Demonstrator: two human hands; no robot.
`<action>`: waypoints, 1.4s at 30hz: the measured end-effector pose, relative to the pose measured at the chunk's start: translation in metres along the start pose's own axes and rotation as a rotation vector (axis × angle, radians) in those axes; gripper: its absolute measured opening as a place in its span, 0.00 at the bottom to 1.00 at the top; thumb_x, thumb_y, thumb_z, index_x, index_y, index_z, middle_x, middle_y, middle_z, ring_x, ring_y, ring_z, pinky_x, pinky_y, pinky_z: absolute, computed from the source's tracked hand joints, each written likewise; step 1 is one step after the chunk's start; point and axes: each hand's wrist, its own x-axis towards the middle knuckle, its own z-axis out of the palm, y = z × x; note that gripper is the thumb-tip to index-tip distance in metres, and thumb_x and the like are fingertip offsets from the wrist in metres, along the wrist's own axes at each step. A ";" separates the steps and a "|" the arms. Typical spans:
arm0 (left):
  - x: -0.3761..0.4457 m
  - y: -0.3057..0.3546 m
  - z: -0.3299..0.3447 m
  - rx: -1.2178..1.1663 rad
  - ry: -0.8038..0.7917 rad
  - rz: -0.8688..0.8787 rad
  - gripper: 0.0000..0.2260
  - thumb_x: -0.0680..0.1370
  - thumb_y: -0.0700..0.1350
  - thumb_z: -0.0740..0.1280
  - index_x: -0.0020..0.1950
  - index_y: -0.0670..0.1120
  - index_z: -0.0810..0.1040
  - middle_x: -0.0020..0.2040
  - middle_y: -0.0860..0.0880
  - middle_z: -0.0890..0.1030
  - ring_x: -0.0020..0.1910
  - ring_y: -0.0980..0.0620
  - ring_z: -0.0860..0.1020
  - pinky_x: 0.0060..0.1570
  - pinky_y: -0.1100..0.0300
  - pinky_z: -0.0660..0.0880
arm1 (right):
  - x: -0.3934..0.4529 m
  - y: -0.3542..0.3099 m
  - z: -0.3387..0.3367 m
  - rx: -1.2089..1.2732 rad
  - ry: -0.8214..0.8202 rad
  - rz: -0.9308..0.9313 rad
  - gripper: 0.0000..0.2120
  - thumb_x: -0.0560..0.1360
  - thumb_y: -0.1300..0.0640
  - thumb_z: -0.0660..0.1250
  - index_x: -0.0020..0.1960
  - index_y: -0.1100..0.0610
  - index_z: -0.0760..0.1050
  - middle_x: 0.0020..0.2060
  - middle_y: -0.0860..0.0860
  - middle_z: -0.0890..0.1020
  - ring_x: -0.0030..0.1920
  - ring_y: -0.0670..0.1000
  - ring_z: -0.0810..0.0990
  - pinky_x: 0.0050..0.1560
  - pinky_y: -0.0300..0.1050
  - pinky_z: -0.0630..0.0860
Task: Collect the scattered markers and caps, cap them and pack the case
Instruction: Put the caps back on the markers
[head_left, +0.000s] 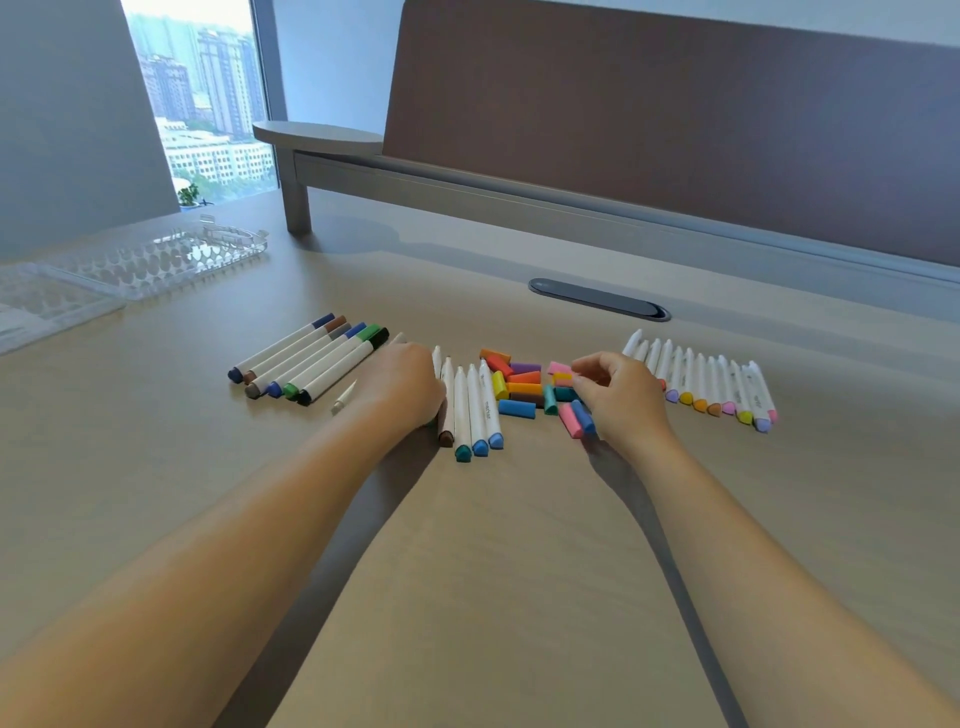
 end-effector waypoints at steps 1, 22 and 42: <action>0.000 0.000 -0.002 0.022 -0.009 0.002 0.10 0.79 0.43 0.59 0.55 0.40 0.75 0.41 0.47 0.72 0.39 0.51 0.71 0.35 0.63 0.68 | -0.001 0.000 0.000 -0.034 -0.024 -0.013 0.13 0.79 0.59 0.60 0.61 0.62 0.74 0.58 0.57 0.78 0.50 0.47 0.72 0.50 0.39 0.70; -0.013 -0.028 -0.031 -1.022 -0.354 -0.341 0.14 0.77 0.38 0.64 0.61 0.37 0.71 0.38 0.44 0.72 0.31 0.53 0.73 0.27 0.67 0.75 | 0.004 -0.022 0.018 -0.607 -0.130 -0.101 0.10 0.78 0.58 0.60 0.57 0.59 0.74 0.49 0.56 0.80 0.49 0.52 0.75 0.58 0.45 0.68; -0.047 -0.027 -0.015 -0.644 0.064 0.198 0.10 0.78 0.40 0.61 0.58 0.44 0.74 0.39 0.58 0.71 0.36 0.60 0.70 0.39 0.73 0.67 | 0.000 -0.045 0.021 0.769 0.077 0.209 0.12 0.76 0.61 0.63 0.59 0.60 0.71 0.56 0.57 0.77 0.50 0.52 0.79 0.35 0.31 0.75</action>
